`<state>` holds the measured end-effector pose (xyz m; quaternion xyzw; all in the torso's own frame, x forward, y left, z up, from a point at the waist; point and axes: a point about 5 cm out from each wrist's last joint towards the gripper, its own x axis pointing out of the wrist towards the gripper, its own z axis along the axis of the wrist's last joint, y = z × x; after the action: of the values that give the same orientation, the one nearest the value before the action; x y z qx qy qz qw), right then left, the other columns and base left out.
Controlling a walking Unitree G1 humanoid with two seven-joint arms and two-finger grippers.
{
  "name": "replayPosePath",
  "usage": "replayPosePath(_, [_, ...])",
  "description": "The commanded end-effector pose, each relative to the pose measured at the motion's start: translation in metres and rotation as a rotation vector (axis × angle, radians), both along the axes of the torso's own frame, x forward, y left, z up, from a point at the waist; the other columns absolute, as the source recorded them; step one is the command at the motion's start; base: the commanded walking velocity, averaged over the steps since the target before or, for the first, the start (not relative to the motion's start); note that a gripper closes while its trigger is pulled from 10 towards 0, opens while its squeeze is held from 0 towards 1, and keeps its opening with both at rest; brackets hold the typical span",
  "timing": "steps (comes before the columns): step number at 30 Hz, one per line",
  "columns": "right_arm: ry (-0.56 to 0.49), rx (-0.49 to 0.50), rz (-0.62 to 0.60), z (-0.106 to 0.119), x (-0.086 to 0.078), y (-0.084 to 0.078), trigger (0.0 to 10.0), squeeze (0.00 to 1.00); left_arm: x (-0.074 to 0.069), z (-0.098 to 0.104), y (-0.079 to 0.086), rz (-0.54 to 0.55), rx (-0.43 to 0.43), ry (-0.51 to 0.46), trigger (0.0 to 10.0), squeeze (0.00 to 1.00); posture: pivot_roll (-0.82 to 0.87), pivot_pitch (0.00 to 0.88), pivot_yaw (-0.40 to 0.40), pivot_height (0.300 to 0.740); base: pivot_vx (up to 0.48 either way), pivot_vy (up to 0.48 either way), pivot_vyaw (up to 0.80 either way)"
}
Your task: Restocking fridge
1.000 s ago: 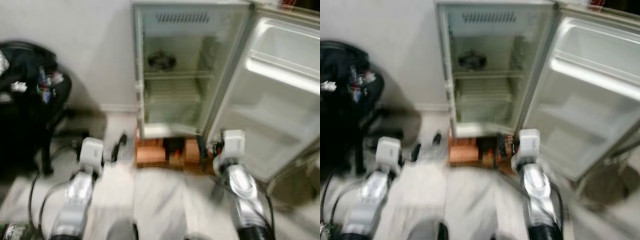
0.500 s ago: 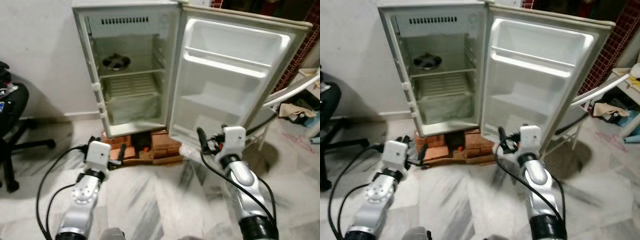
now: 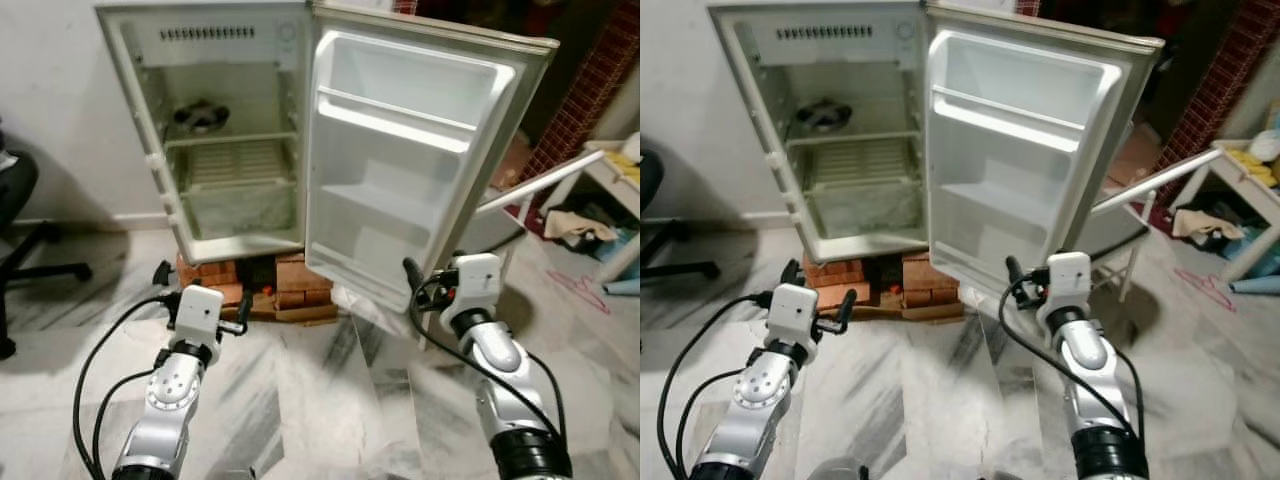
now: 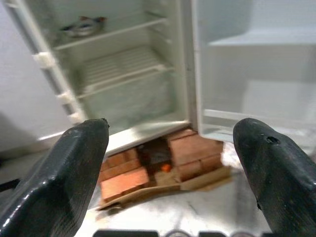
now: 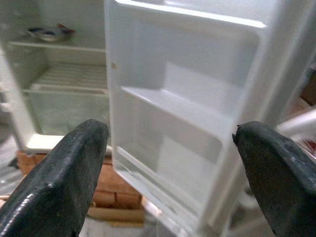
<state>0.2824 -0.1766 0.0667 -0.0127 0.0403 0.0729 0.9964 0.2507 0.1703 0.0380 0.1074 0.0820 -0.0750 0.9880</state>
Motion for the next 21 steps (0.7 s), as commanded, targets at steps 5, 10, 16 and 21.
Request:
replayPosePath(5, [-0.040, 0.018, 0.040, 0.010, 0.010, 0.016, 10.0, 0.00, 0.001, 0.003, 0.015, 0.053, 0.030, -0.005, 10.0, 0.00, 0.09, 0.009, -0.038, 0.740, 0.461, 0.000, 0.76])
replayPosePath(10, [-0.040, 0.016, 0.038, 0.010, 0.010, 0.016, 10.0, 0.00, 0.001, 0.003, 0.016, 0.053, 0.042, -0.004, 10.0, 0.00, 0.09, 0.013, -0.037, 0.740, 0.478, 0.000, 0.68])
replayPosePath(16, [-0.039, 0.032, 0.021, 0.010, 0.010, 0.013, 10.0, 0.00, 0.000, 0.001, 0.010, 0.013, 0.034, 0.002, 10.0, 0.00, 0.09, 0.015, -0.033, 0.740, 0.331, -0.301, 0.00])
replayPosePath(21, [0.028, 0.069, 0.099, 0.000, 0.005, 0.018, 10.0, 0.00, -0.003, -0.004, -0.004, -0.017, -0.039, 0.053, 10.0, 0.00, 0.09, 0.014, -0.036, 0.740, 0.000, -0.470, 0.00])
